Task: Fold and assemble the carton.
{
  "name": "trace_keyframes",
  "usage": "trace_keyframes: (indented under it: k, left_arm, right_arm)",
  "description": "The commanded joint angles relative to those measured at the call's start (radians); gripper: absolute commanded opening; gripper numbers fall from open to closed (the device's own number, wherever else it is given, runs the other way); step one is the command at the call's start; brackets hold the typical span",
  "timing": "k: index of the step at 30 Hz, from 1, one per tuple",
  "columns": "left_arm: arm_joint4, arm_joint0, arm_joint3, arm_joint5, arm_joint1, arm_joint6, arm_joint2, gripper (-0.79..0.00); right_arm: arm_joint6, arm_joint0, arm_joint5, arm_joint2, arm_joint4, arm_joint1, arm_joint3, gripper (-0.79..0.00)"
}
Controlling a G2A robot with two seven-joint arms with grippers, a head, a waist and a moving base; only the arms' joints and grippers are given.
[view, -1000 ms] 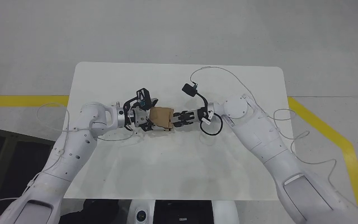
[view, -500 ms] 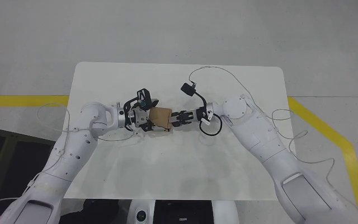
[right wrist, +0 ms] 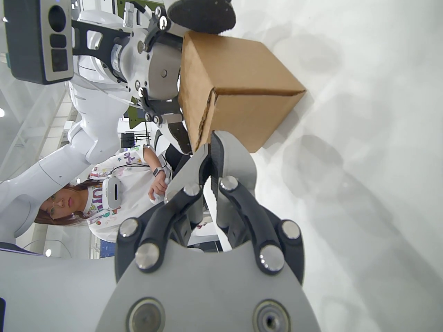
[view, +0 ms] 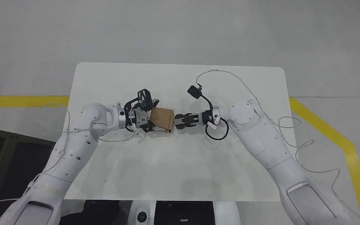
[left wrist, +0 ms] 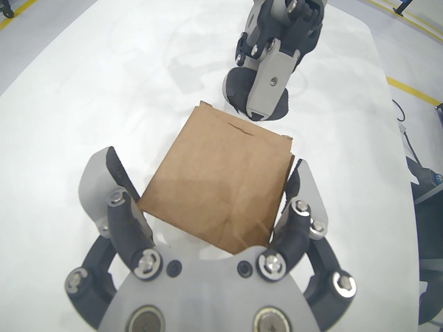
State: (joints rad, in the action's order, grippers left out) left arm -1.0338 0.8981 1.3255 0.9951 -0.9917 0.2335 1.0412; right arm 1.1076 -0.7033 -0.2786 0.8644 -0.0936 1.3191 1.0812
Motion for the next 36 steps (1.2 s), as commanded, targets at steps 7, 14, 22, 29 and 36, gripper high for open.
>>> trace_keyframes:
  k: [7, 14, 22, 29, 36]
  left_arm:
    - [-0.002, 0.001, 0.001, -0.003, 0.0, 0.0, 0.001, 0.0]
    - [-0.001, 0.001, -0.001, -0.004, 0.001, -0.001, 0.003, 0.0]
    - [0.001, 0.001, -0.002, 0.0, 0.0, -0.002, 0.001, 0.0]
    - [0.014, -0.001, -0.008, 0.004, 0.001, 0.002, 0.007, 0.0]
    - [0.112, 0.012, -0.015, 0.017, 0.009, 0.037, 0.03, 0.0]
  right_arm:
    - [0.015, 0.021, -0.002, -0.039, -0.021, 0.017, -0.016, -0.785]
    - [0.011, 0.052, -0.025, -0.066, -0.034, 0.034, -0.068, -0.785]
    - [0.006, 0.068, -0.054, -0.082, -0.051, 0.048, -0.108, -0.785]
    - [0.003, 0.072, -0.072, -0.065, -0.046, 0.044, -0.112, -0.785]
    - [-0.024, 0.029, -0.085, 0.002, -0.005, 0.012, -0.061, -0.785]
